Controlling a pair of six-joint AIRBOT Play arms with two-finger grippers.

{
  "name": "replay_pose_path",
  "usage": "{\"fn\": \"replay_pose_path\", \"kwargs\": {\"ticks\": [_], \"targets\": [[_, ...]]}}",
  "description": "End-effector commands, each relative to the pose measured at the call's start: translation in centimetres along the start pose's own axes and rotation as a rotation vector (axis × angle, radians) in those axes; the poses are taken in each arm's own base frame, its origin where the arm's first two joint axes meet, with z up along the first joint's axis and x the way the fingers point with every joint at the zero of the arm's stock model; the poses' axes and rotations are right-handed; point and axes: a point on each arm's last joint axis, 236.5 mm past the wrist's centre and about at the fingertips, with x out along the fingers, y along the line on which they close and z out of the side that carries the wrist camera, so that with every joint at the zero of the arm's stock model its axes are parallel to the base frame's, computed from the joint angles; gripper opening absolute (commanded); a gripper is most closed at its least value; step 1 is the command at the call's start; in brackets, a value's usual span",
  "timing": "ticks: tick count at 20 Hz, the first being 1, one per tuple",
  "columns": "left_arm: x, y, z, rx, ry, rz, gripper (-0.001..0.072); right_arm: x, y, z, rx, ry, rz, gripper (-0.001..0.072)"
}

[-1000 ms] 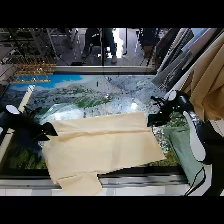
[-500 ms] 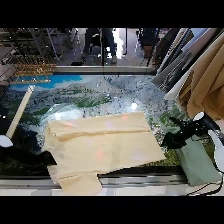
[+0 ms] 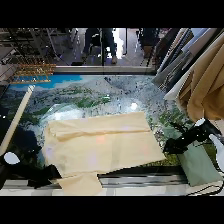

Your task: Fold the clothes and pants, and hang the long-sleeved shirts on hangers.

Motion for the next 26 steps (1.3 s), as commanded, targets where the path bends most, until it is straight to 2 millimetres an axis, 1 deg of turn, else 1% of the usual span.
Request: {"fn": "replay_pose_path", "kwargs": {"ticks": [1,2,4,6,8,9,10,11,12,13,14,15,16,17,20,23,24,26], "targets": [[1.0,-0.7,1.0,-0.022,-0.019,-0.031,0.0584,0.4,-0.8,-0.5,0.004,0.030,-0.015,0.0507],[1.5,-1.0,1.2,-0.018,-0.015,-0.035,0.0584,0.5,-0.8,-0.6,0.006,0.035,-0.013,0.0505],[2.5,-1.4,1.0,-0.009,0.021,-0.034,0.0582,0.5,-0.8,-0.7,0.006,0.039,-0.012,0.0486],[3.5,-1.6,0.8,-0.001,0.056,-0.024,0.0581,0.6,-0.5,-1.0,0.003,0.054,-0.004,0.0435],[4.1,-1.8,1.0,-0.006,0.061,-0.027,0.0568,0.8,0.1,-1.3,-0.011,0.081,0.003,0.0436],[4.3,-1.8,1.3,-0.013,0.058,-0.031,0.0444,1.1,0.5,-1.5,-0.023,0.103,0.008,0.0436],[4.3,-1.8,1.5,-0.013,0.050,-0.029,0.0337,1.5,0.9,-1.5,-0.035,0.122,0.008,0.0433],[4.3,-1.8,1.5,-0.013,0.050,-0.030,0.0274,1.8,1.2,-1.3,-0.049,0.129,0.000,0.0366],[4.3,-1.8,1.5,-0.012,0.051,-0.029,0.0213,2.1,1.5,-0.9,-0.060,0.127,-0.009,0.0268],[4.3,-1.8,1.4,-0.012,0.051,-0.029,0.0171,2.2,1.7,-0.9,-0.065,0.133,-0.012,0.0126],[4.3,-1.8,1.4,-0.011,0.054,-0.030,0.0132,2.2,1.8,-1.1,-0.056,0.139,-0.008,0.0054],[4.2,-1.9,1.1,0.001,0.067,-0.032,0.0106,2.1,2.0,-1.4,-0.053,0.152,-0.001,0.0031],[4.1,-2.0,0.8,0.018,0.079,-0.036,0.0099,1.9,2.2,-1.8,-0.052,0.164,0.006,0.0018],[3.9,-2.1,0.5,0.039,0.093,-0.041,0.0003,1.6,2.5,-2.0,-0.057,0.167,0.008,0.0017],[2.4,-3.1,0.6,0.103,0.097,-0.055,0.0007,0.4,3.5,-1.9,-0.081,0.123,-0.002,0.0017],[-0.2,-4.8,0.4,0.179,0.132,-0.073,0.0007,-1.4,4.7,-2.3,-0.112,0.096,-0.015,0.0017],[-1.2,-5.4,0.4,0.205,0.140,-0.079,0.0007,-2.3,5.5,-2.1,-0.126,0.071,-0.018,0.0016],[-3.7,-6.7,0.6,0.272,0.148,-0.086,0.0006,-4.8,7.4,-0.8,-0.165,-0.022,-0.021,0.0016]]}}
